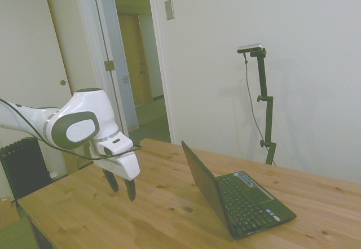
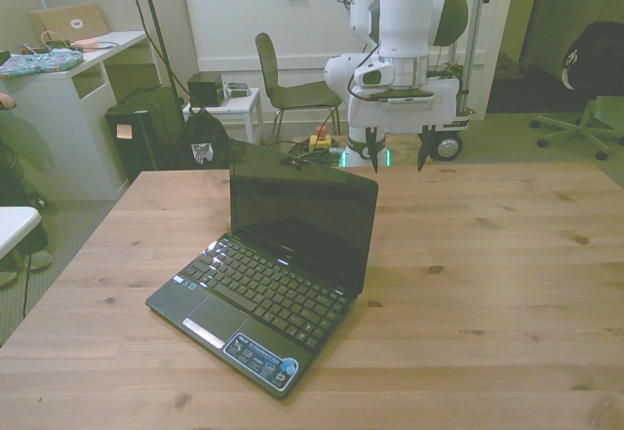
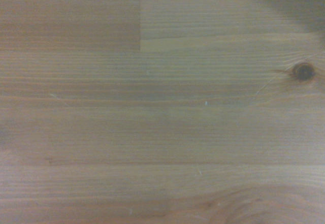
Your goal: Close the laptop
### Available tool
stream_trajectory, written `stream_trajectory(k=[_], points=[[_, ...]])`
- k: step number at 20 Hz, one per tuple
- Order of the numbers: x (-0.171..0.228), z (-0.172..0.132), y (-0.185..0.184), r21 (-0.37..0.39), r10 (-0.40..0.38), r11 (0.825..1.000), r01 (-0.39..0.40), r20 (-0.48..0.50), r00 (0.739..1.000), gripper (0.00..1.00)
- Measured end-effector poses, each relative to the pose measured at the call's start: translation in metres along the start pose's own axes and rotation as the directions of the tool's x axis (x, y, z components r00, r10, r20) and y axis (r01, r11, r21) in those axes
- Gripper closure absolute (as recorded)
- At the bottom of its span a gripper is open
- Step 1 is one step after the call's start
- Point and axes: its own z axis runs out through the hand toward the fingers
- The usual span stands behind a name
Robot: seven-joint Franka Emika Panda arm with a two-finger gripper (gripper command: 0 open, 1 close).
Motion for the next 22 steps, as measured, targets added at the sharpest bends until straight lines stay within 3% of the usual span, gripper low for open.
stream_trajectory(k=[3, 7, 13, 17, 18, 22], points=[[0.005, 0.002, 0.002, -0.022, -0.011, 1.0, 0.011, -0.016, 1.0, 0.0], [0.045, -0.009, 0.002, -0.05, 0.079, 0.995, -0.086, -0.13, 0.988, 0.0], [0.112, -0.042, -0.007, -0.023, 0.225, 0.971, -0.24, -0.271, 0.936, 0.0], [0.135, -0.051, -0.017, 0.007, 0.297, 0.95, -0.311, -0.321, 0.9, 0.0], [0.135, -0.051, -0.019, 0.012, 0.309, 0.946, -0.324, -0.33, 0.892, 1.0], [0.133, -0.05, -0.026, 0.033, 0.338, 0.937, -0.348, -0.341, 0.877, 1.0]])
